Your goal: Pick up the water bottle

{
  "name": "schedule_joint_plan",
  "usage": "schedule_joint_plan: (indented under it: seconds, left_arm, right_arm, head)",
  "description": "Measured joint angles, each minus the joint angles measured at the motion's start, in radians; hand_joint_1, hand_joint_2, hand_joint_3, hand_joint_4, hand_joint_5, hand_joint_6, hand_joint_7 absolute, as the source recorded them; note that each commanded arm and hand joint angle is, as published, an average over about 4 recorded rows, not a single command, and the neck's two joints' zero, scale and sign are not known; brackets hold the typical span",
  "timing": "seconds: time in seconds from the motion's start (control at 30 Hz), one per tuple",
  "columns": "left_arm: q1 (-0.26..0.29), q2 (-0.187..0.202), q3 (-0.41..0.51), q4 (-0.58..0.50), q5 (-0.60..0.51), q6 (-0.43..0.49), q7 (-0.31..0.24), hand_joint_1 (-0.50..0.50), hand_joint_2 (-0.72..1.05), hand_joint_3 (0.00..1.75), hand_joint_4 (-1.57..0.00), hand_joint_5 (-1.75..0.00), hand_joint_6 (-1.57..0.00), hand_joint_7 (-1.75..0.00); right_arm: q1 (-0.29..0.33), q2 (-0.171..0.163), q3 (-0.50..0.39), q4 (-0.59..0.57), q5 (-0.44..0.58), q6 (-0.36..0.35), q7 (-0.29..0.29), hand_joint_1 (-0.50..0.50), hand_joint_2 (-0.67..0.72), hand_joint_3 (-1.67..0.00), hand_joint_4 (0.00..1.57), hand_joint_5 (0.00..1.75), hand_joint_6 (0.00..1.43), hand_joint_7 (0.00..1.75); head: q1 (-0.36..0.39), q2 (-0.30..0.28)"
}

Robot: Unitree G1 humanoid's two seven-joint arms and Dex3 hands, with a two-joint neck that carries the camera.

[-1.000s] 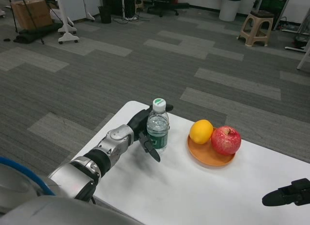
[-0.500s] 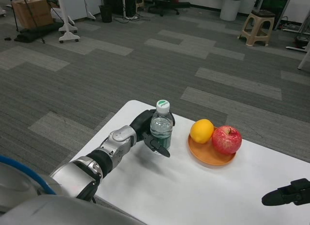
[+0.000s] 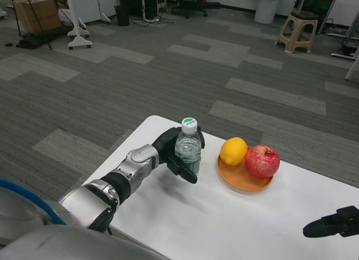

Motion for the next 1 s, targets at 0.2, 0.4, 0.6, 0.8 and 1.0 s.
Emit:
schedule_joint_plan:
  seconds: [0.2,0.4,0.6,0.8,1.0]
  left_arm:
    - [0.017,0.001,-0.005,-0.028,-0.036,0.007,-0.027,0.48,0.6,0.17,-1.53,-1.75,-1.34,-1.54]
    - [0.07,0.015,0.003,-0.215,-0.053,0.118,-0.045,0.48,0.58,0.13,-1.51,-1.75,-1.33,-1.54]
    - [0.138,0.075,0.067,-0.608,-0.053,0.392,-0.069,0.42,0.45,0.17,-1.5,-1.75,-1.31,-1.54]
    - [0.16,0.127,0.12,-0.816,-0.06,0.54,-0.089,0.41,0.43,0.17,-1.5,-1.75,-1.31,-1.5]
    - [0.166,0.144,0.142,-0.934,-0.106,0.574,-0.091,0.49,0.49,0.17,-1.5,-1.75,-1.29,-1.47]
  right_arm:
    - [0.0,0.0,0.0,0.0,0.0,0.0,0.0,-0.25,0.53,0.0,0.0,0.0,0.0,0.0]
    - [0.0,0.001,0.0,-0.001,0.0,-0.002,0.0,-0.25,0.53,0.0,0.0,0.0,0.0,0.0]
    - [0.0,0.002,0.0,0.003,0.0,-0.003,0.0,-0.25,0.53,0.0,0.0,0.0,0.0,0.0]
    - [0.0,0.002,0.0,0.006,0.0,-0.005,0.0,-0.25,0.53,0.0,0.0,0.0,0.0,0.0]
    - [0.0,0.002,0.0,0.007,0.0,-0.005,0.0,-0.25,0.53,0.0,0.0,0.0,0.0,0.0]
  head:
    - [-0.003,0.0]
    - [-0.006,0.008]
    - [-0.018,0.035]
    - [-0.04,0.064]
    - [-0.054,0.078]
